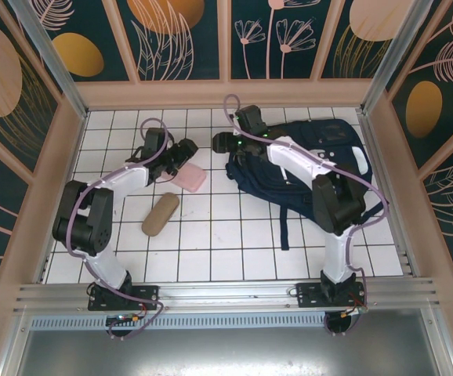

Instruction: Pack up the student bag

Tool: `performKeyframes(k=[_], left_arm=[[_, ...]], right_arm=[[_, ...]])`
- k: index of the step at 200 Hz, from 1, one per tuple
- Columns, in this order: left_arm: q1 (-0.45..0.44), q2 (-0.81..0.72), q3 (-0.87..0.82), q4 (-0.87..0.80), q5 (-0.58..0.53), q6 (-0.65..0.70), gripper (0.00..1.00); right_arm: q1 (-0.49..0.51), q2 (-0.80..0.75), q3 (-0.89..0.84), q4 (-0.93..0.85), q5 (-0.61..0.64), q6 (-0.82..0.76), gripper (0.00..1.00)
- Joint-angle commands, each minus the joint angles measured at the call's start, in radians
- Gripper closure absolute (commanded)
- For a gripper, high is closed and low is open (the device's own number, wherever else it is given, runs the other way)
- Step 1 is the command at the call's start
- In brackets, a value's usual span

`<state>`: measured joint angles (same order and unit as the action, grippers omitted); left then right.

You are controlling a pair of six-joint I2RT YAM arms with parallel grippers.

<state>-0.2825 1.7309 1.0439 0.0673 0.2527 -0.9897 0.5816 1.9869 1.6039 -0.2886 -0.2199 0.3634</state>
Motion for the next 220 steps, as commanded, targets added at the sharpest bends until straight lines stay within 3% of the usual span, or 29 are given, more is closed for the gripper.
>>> performKeyframes(k=[1, 70, 125, 144, 190, 220], left_arm=[[0.051, -0.011, -0.064, -0.088, -0.065, 0.015, 0.29], [0.104, -0.026, -0.155, -0.069, -0.094, 0.041, 0.43], [0.105, 0.07, -0.117, 0.006, -0.035, 0.087, 0.43], [0.105, 0.099, -0.082, 0.008, -0.023, 0.113, 0.43], [0.105, 0.164, 0.041, -0.001, 0.009, 0.167, 0.42], [0.105, 0.174, 0.079, -0.031, 0.025, 0.193, 0.4]], right_arm=[[0.022, 0.068, 0.082, -0.026, -0.092, -0.032, 0.32], [0.068, 0.321, 0.275, -0.084, -0.177, -0.059, 0.39], [0.086, 0.377, 0.271, -0.103, -0.179, -0.069, 0.53], [0.092, 0.359, 0.228, -0.092, -0.204, -0.065, 0.66], [0.122, 0.253, 0.076, -0.027, -0.245, -0.032, 0.66], [0.123, 0.218, 0.037, -0.008, -0.237, -0.011, 0.57]])
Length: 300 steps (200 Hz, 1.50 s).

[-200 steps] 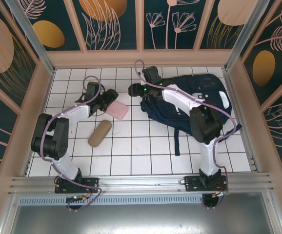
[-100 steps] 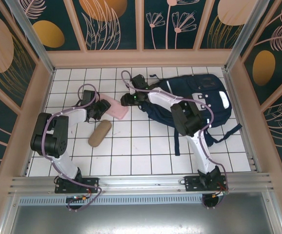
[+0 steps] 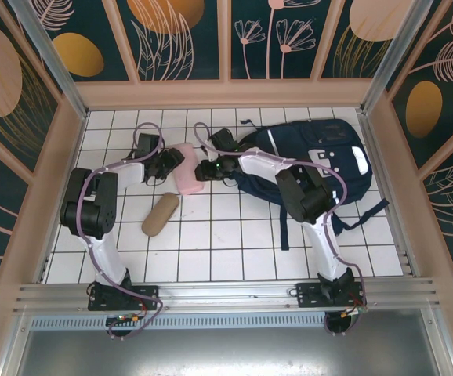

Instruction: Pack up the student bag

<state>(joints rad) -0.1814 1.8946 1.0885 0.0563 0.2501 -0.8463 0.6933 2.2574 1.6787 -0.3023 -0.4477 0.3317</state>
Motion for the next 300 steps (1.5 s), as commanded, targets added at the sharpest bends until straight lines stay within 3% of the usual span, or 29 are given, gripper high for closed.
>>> performKeyframes(k=[1, 25, 54, 129, 193, 248, 300], left_arm=[[0.003, 0.01, 0.034, -0.021, 0.028, 0.05, 0.4], [0.004, -0.017, 0.01, -0.04, 0.029, 0.066, 0.4], [0.004, -0.059, -0.043, -0.059, 0.023, 0.087, 0.39], [0.003, -0.094, -0.157, -0.019, 0.095, 0.089, 0.42], [0.002, -0.07, -0.227, 0.115, 0.202, 0.003, 0.54], [-0.002, -0.06, -0.233, 0.153, 0.227, -0.022, 0.53], [-0.002, -0.05, -0.225, 0.152, 0.222, -0.016, 0.53]], right_arm=[[0.011, -0.053, -0.038, 0.006, -0.007, 0.022, 0.57], [-0.011, -0.053, -0.041, 0.034, 0.025, 0.063, 0.45], [-0.039, -0.043, -0.042, 0.094, 0.025, 0.133, 0.42], [-0.058, 0.038, -0.02, 0.173, -0.025, 0.239, 0.42], [-0.052, 0.091, -0.011, 0.226, -0.126, 0.306, 0.43], [-0.019, 0.115, 0.048, 0.275, -0.273, 0.358, 0.45], [-0.027, 0.021, 0.018, 0.364, -0.369, 0.4, 0.47]])
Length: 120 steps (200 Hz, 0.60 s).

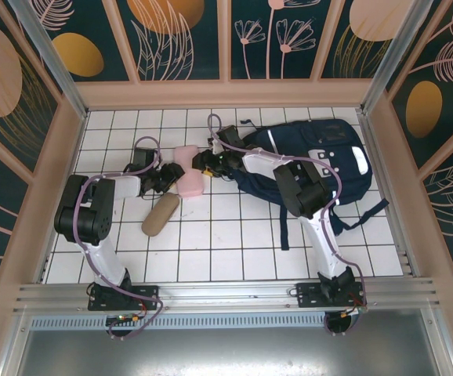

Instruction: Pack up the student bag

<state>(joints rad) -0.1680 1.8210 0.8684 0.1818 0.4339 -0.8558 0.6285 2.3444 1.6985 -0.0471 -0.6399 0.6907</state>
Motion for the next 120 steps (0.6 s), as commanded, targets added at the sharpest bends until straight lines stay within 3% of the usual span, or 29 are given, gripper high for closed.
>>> performKeyframes(k=[1, 70, 120], left_arm=[[-0.015, 0.024, -0.005, 0.027, 0.039, -0.006, 0.53], [-0.016, 0.023, 0.006, -0.002, 0.026, 0.016, 0.52], [-0.015, 0.022, 0.022, -0.023, 0.029, 0.036, 0.52]], right_arm=[[0.037, -0.069, -0.003, 0.11, -0.178, 0.042, 0.48], [0.016, -0.172, -0.128, 0.124, -0.174, 0.024, 0.51], [0.018, -0.106, -0.054, -0.141, 0.049, -0.118, 0.46]])
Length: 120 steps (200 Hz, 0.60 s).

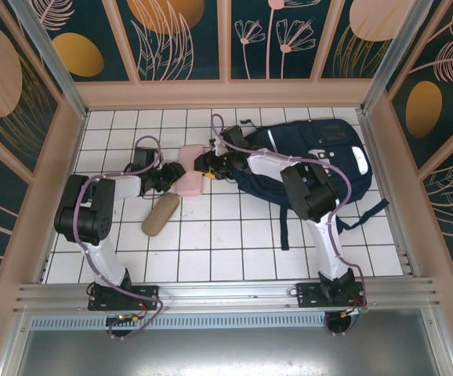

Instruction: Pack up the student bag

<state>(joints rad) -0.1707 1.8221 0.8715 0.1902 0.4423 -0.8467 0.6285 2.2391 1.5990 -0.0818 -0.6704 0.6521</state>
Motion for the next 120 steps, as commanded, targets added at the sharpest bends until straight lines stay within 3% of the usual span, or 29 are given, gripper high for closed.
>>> performKeyframes(k=[1, 63, 120], left_arm=[[-0.013, 0.021, 0.019, -0.032, 0.021, 0.027, 0.52], [-0.013, 0.019, 0.021, -0.07, -0.012, 0.046, 0.5], [-0.013, 0.012, 0.011, -0.017, 0.067, 0.017, 0.5]], right_arm=[[0.019, 0.0, 0.047, -0.11, 0.086, -0.081, 0.46], [0.027, 0.057, 0.071, -0.212, 0.245, -0.13, 0.48], [0.02, 0.092, 0.066, -0.179, 0.2, -0.115, 0.69]])
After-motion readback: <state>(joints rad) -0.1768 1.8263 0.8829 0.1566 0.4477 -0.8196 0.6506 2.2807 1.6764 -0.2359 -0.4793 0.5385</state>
